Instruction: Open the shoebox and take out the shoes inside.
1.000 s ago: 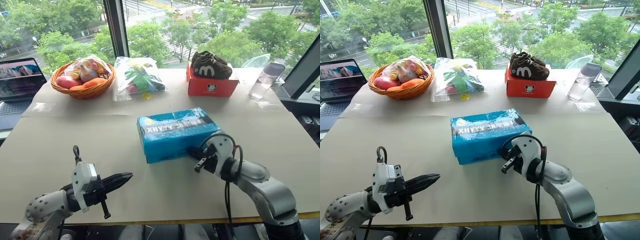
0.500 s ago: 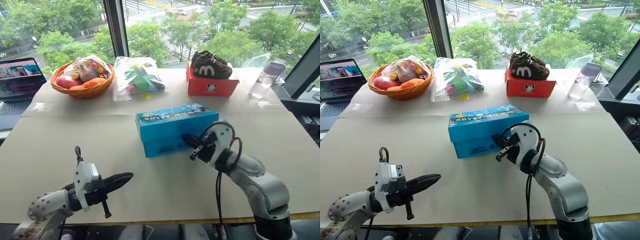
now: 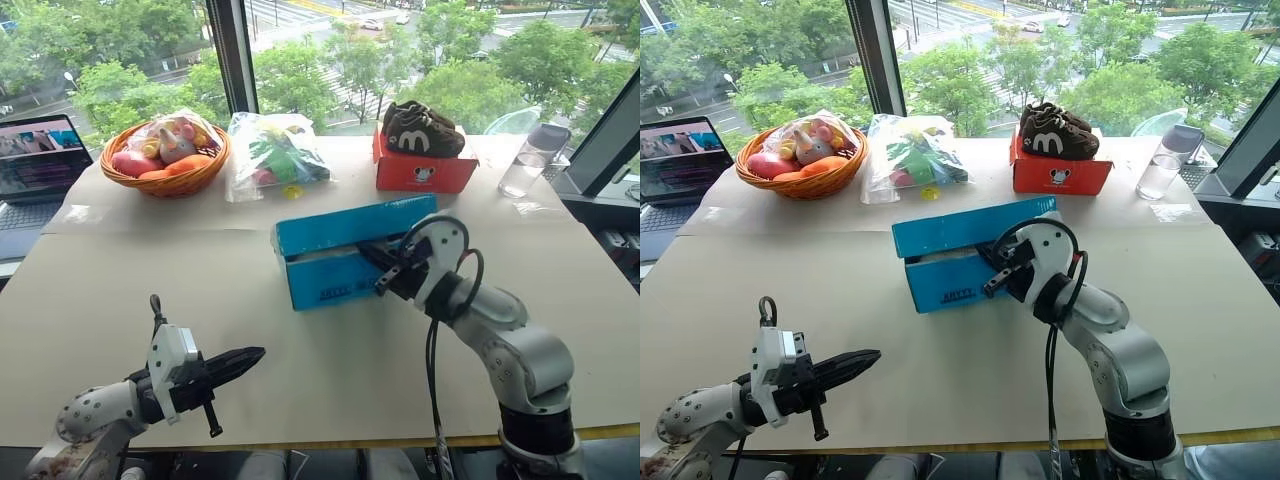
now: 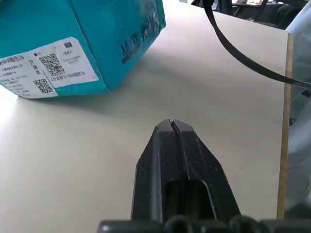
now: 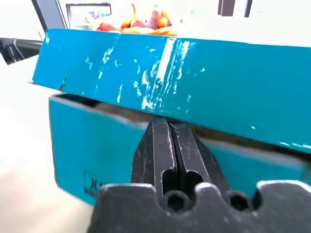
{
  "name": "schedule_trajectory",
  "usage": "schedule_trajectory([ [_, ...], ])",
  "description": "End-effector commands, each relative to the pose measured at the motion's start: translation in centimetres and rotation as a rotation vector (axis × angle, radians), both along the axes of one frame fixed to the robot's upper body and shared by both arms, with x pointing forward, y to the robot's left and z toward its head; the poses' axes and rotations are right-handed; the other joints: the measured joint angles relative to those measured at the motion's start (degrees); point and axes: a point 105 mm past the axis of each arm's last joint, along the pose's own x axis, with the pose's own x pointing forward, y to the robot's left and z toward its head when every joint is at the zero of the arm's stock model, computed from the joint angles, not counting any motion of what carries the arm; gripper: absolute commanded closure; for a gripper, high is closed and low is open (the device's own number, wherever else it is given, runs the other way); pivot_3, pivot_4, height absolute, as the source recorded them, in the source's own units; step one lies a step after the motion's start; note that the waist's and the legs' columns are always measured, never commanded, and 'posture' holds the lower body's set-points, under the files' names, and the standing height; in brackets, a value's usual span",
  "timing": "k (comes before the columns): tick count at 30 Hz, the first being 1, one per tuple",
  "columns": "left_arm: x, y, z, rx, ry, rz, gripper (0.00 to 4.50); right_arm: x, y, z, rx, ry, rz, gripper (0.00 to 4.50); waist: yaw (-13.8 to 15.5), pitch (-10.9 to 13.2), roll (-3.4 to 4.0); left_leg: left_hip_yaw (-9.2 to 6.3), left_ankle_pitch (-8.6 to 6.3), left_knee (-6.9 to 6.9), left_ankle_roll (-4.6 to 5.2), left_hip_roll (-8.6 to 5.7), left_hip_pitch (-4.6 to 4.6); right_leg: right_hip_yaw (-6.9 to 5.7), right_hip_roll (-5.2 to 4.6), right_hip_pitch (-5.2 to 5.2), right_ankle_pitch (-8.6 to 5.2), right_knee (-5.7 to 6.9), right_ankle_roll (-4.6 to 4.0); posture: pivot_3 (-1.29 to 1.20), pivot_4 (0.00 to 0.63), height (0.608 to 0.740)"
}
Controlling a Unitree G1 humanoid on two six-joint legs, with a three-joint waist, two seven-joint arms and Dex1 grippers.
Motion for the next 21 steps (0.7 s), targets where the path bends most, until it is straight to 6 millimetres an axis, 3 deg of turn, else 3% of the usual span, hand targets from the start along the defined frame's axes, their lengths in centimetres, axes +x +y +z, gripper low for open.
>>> schedule_trajectory([
  [1,0.0,-0.1,0.4,0.002,-0.034,-0.008,4.5,-0.9,1.0,1.6,0.002,-0.069,0.069,4.44,0.02,0.0,0.0,0.0,0.0,0.0,0.0,0.0,0.0,0.0,0.0,0.0,0.0,0.0,0.0,0.0,0.15,0.74],
  [7,0.1,-0.1,0.4,0.005,-0.038,-0.008,4.5,-0.1,0.9,2.1,-0.015,-0.087,0.043,4.44,-0.03,0.0,0.0,0.0,0.0,-0.01,0.0,0.0,-0.02,0.0,0.0,-0.03,0.0,0.0,0.0,0.0,0.15,0.74],
  [11,0.2,-0.3,0.5,0.003,-0.041,-0.008,4.5,0.3,1.8,4.2,-0.083,-0.168,0.094,4.44,-0.08,0.06,0.08,0.0,0.0,-0.01,0.0,0.0,-0.02,0.0,0.0,-0.05,0.0,0.01,0.0,0.0,0.15,0.74],
  [17,0.2,-1.0,0.4,-0.007,-0.035,-0.017,4.5,4.7,4.7,9.4,-0.164,-0.314,0.085,4.44,-0.95,0.1,0.16,0.01,0.01,-0.05,0.0,0.01,-0.01,0.0,0.03,-0.16,0.03,0.06,-0.04,0.0,0.15,0.74],
  [21,0.3,-1.0,0.6,-0.009,-0.041,-0.006,4.5,7.0,5.7,9.9,-0.174,-0.317,0.032,4.44,-1.25,0.1,0.16,0.0,0.01,-0.2,0.0,0.01,-0.07,0.02,0.05,-0.3,0.04,0.06,-0.11,0.0,0.15,0.74],
])
